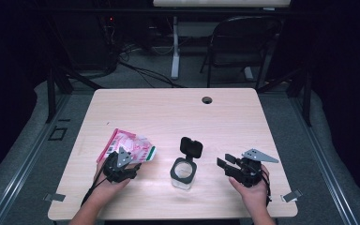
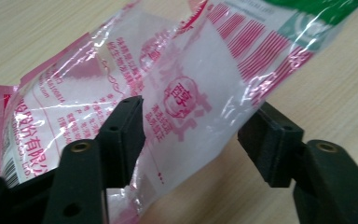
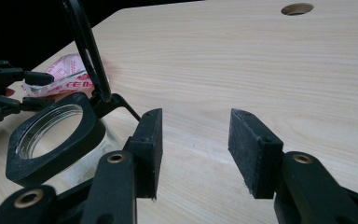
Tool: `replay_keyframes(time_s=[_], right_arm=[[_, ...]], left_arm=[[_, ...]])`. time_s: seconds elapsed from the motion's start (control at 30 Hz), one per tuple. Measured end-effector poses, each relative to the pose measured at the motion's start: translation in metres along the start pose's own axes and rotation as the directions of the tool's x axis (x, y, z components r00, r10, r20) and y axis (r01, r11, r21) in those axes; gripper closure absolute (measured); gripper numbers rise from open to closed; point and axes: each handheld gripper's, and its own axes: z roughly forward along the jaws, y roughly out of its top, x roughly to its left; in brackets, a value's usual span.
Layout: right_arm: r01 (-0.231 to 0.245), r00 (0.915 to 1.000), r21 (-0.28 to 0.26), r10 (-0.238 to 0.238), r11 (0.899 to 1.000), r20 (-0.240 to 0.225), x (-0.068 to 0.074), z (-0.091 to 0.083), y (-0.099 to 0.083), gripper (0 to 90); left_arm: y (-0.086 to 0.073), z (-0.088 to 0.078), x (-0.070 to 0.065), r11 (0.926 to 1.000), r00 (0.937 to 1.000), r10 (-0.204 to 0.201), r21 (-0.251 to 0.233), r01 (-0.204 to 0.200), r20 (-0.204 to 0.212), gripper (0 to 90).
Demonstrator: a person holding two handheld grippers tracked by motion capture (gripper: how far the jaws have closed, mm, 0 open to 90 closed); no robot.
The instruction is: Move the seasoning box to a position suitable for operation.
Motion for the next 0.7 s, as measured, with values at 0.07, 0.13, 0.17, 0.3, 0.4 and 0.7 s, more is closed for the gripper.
replay_keyframes(time_s=[0.07, 0.13, 0.17, 0.3, 0.4, 0.7], right_arm=[[0.004, 0.9999, -0.001, -0.004, 1.0, 0.01, -0.001, -0.002, -0.001, 54.9], [-0.005, 0.9999, -0.003, 0.005, 1.0, 0.013, -0.002, -0.004, -0.002, 54.9], [-0.007, 0.9999, -0.005, 0.007, 1.0, 0.013, -0.002, -0.005, -0.002, 54.9], [-0.004, 0.9998, -0.009, 0.005, 1.0, 0.021, -0.002, -0.009, -0.003, 54.9], [0.003, 0.9995, -0.011, -0.003, 1.0, 0.031, -0.002, -0.012, -0.004, 54.9], [-0.025, 0.9984, -0.022, 0.026, 0.999, 0.05, -0.006, -0.02, -0.007, 54.9]], left_arm=[[0.0, 0.001, 0.003, 0.9998, 0.9998, -0.021, 0.001, 0.021, 0.0, 45.6], [0.0, 0.003, 0.007, 0.9986, 0.9985, -0.053, -0.003, 0.053, 0.014, 46.8], [0.0, 0.003, 0.008, 0.998, 0.9979, -0.062, -0.006, 0.063, 0.017, 48.0], [0.0, 0.006, 0.011, 0.9956, 0.9955, -0.092, -0.015, 0.093, 0.02, 49.4], [0.001, 0.009, 0.012, 0.9948, 0.9949, -0.1, -0.015, 0.101, 0.014, 51.3], [0.004, 0.014, 0.015, 0.9876, 0.9882, -0.153, -0.036, 0.153, 0.0, 57.8]])
